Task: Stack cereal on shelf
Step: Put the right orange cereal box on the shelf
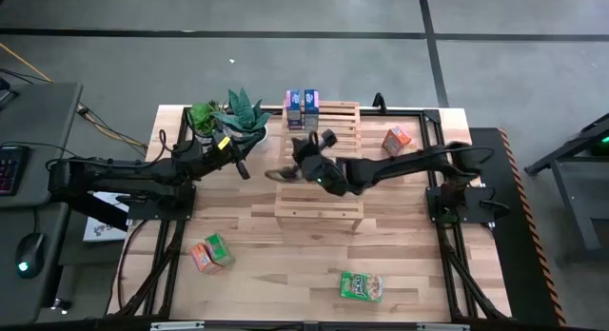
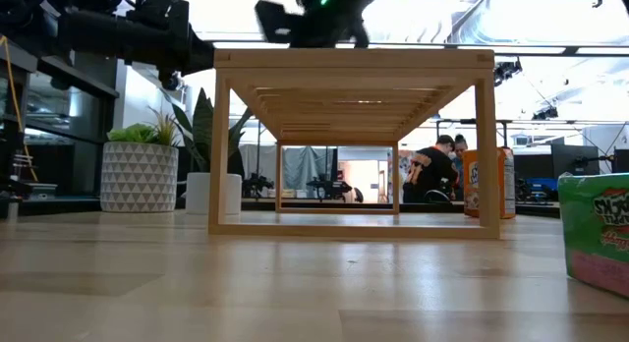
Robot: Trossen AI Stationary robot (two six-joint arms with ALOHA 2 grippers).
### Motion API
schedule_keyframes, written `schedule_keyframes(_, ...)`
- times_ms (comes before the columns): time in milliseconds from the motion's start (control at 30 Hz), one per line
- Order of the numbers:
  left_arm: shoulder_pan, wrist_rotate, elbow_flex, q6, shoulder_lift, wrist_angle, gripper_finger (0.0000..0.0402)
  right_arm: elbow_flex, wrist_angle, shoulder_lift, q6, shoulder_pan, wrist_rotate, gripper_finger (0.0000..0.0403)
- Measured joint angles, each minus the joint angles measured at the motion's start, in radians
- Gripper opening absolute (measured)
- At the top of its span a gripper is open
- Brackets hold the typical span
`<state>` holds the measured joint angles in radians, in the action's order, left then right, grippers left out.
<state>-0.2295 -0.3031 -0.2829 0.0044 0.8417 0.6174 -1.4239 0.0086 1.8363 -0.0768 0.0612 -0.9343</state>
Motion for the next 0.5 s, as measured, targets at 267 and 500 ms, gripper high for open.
schedule_keyframes(267, 0.0, 0.0, 0.0, -0.013, 0.0, 0.0, 0.0, 0.0, -0.812, -0.275, -0.4, 0.09, 0.06, 0.0)
schedule_keyframes(500, 0.0, 0.0, 0.0, -0.026, 0.0, 0.0, 0.0, 0.0, -1.449, -0.42, -0.942, 0.161, 0.114, 0.0)
